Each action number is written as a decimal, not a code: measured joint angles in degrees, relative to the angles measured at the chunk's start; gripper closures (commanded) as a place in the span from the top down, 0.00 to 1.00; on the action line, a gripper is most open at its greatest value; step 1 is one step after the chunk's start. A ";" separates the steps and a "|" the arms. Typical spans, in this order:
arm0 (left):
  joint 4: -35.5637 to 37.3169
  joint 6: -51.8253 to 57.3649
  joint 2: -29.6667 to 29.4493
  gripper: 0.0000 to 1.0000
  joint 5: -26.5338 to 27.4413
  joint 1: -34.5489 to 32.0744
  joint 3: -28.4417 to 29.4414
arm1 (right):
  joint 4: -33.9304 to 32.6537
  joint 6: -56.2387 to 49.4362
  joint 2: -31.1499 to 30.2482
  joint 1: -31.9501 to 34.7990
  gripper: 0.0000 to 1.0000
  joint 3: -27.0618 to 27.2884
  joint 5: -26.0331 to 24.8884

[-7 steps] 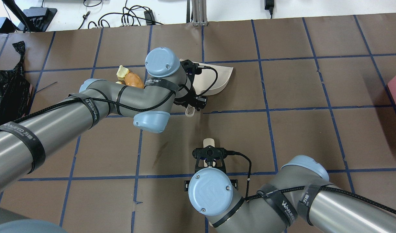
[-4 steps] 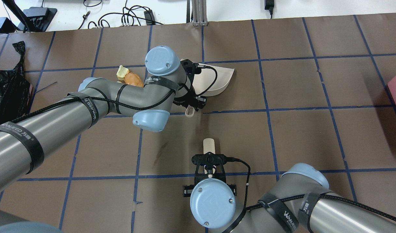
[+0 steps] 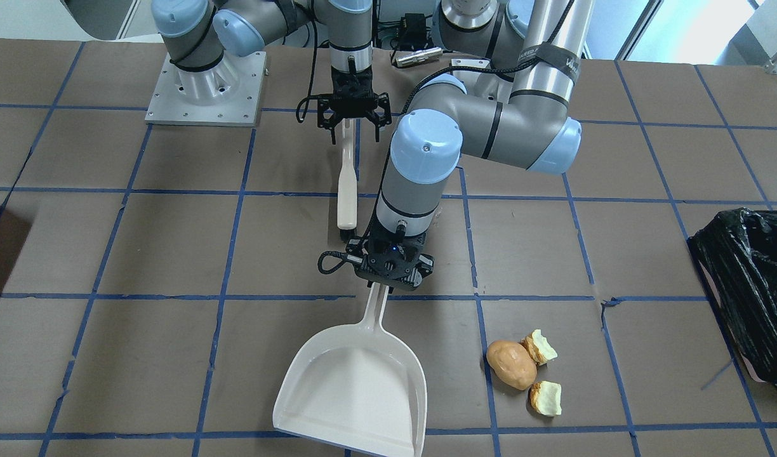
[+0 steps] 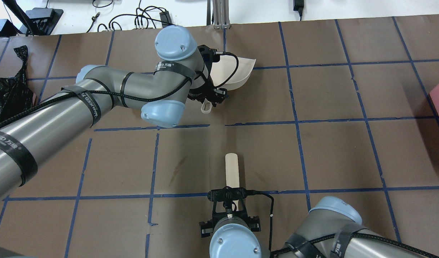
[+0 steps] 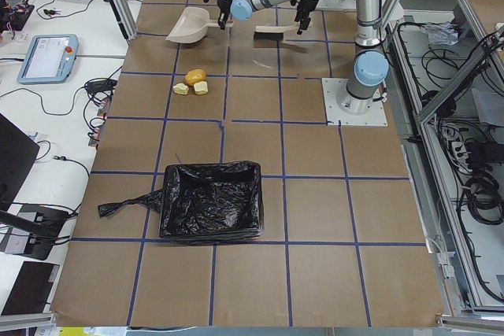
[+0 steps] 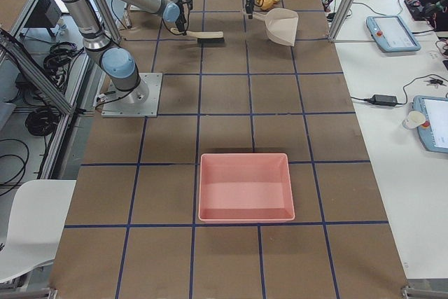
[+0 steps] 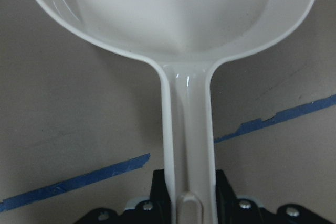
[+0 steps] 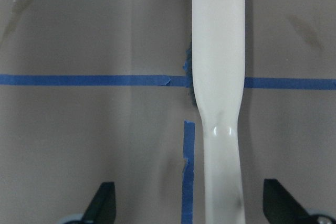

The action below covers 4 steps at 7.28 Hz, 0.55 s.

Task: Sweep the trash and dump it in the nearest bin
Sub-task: 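Carry the dustpan beside the food with the left gripper while the right lifts the brush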

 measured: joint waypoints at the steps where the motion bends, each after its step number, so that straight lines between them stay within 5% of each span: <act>1: -5.18 1.29 0.58 0.05 0.03 1.60 3.40 | -1.28 -0.49 -0.77 -0.02 1.00 1.32 -0.05; 3: -12.97 7.64 3.21 0.04 -1.31 7.34 5.58 | -1.93 -0.61 -1.03 -0.08 0.97 2.16 -0.03; 4: -15.66 12.14 5.22 0.03 -1.45 10.08 5.43 | -1.94 -0.68 -0.93 -0.12 0.87 2.24 -0.03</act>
